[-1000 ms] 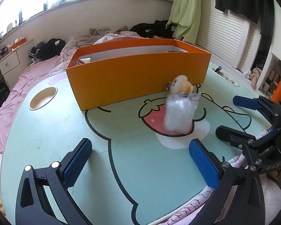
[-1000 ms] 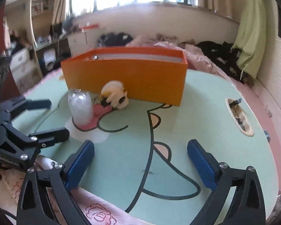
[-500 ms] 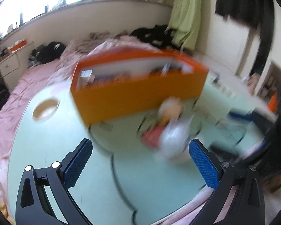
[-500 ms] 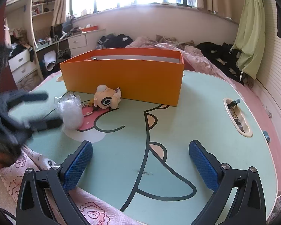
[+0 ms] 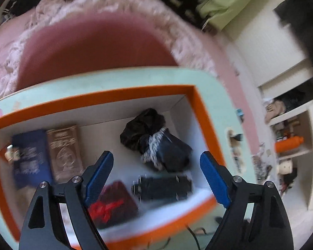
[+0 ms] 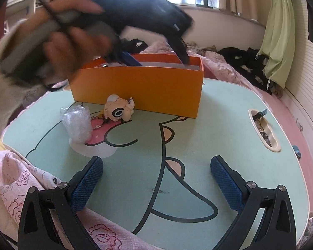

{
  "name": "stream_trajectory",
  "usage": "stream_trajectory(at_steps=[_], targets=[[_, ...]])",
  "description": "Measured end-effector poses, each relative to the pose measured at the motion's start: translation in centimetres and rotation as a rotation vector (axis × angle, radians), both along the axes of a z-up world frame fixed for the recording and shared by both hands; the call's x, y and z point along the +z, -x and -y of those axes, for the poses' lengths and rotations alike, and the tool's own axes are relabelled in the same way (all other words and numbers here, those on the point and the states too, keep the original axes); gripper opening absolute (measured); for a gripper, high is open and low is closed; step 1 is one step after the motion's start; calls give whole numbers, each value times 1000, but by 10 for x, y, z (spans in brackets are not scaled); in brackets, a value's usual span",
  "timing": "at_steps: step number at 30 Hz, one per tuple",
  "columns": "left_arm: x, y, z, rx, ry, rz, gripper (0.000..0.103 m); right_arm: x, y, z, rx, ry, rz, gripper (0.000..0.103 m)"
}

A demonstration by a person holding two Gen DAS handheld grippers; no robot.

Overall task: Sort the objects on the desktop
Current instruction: 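Grasp the black bag in the orange box with the left gripper and place it on the table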

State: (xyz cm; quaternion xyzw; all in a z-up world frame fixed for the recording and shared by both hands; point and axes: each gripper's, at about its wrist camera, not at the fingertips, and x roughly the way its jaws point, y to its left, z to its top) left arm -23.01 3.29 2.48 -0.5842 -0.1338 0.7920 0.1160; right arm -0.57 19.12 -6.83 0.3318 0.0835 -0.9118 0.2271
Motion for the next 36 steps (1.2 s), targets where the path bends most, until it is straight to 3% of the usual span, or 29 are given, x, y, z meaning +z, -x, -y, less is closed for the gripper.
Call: stream_trajectory(at_steps=[3,4,5,8,10,13,16,18,23,27,28,29,30,33,36], targets=[[-15,5,-11,-15,67,9,79,0,0,0,-2,-1,1,103],[-13,2,-13,-30,89,-8,52,-1,0,0,-3,0,-1,103],[-12,0,-12,-31,90,-10,41,0,1,0,-3,1,0,103],[2,-11,-4,-43,32,-52,36,-1,0,1,-4,1,-1,103],[22,-26,3,-44,41,-144,35,-1,0,1,-5,1,0,103],[62,-59,20,-57,-23,-274,35,-1,0,1,-5,2,0,103],[93,-103,32,-86,-80,-381,35,-1,0,1,-5,2,-1,103],[99,-132,41,-96,-76,-426,35,-1,0,1,-6,2,-1,103],[58,-188,67,-42,69,-408,36,-2,0,1,-8,1,0,103],[18,-196,68,-72,42,-331,39,-1,0,2,-10,-1,0,103],[14,-196,67,-64,53,-340,48,-1,0,2,-10,-1,0,103],[15,-195,68,-46,65,-364,63,0,0,2,-9,1,0,103],[18,-196,69,-29,67,-386,69,0,-1,3,-8,1,0,103],[28,-207,71,-35,44,-448,71,0,-1,3,-10,2,-2,103],[32,-221,73,-38,122,-491,86,-1,-1,2,-10,2,-2,103]])
